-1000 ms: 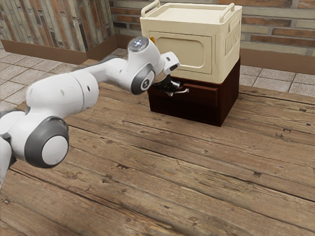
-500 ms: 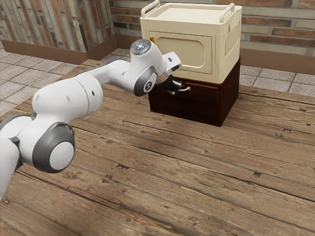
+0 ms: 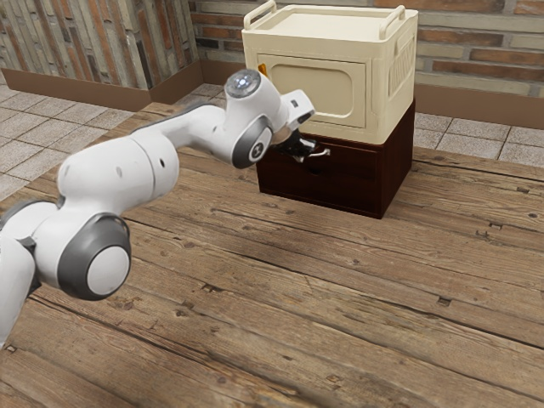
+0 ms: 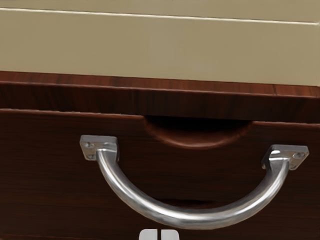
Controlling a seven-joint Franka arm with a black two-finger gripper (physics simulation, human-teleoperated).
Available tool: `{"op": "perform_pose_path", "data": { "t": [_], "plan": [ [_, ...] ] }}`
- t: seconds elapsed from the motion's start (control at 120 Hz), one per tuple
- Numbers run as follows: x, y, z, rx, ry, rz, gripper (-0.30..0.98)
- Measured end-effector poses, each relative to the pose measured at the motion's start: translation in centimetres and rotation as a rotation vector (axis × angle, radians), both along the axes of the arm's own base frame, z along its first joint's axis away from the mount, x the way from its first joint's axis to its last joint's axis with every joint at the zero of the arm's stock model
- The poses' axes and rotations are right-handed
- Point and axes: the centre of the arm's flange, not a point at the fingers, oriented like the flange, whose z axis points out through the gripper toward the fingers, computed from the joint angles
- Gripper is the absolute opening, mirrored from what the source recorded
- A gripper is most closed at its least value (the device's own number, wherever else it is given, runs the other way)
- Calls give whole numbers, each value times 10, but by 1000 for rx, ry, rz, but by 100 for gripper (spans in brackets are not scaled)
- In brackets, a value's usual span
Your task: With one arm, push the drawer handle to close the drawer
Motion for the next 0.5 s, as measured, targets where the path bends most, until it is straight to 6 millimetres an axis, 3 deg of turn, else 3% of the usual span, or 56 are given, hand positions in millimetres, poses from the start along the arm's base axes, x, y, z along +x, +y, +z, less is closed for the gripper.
{"op": "perform_pose_path", "data": {
  "t": [0.158, 0.217, 0.292, 0.358, 0.408, 0.442, 0.5],
  "plan": [
    [0, -7, 1, -3, -7, -10, -9],
    [-11, -10, 37, -8, -6, -10, -10],
    [-68, -6, 79, -6, 89, 5, -8],
    [-126, -10, 139, -20, 144, 12, 7],
    [-166, -20, 172, -24, 200, 7, 18],
    [-186, -26, 179, -18, 258, 6, 25],
    [-208, -26, 163, 2, 383, 18, 36]
  ]
}}
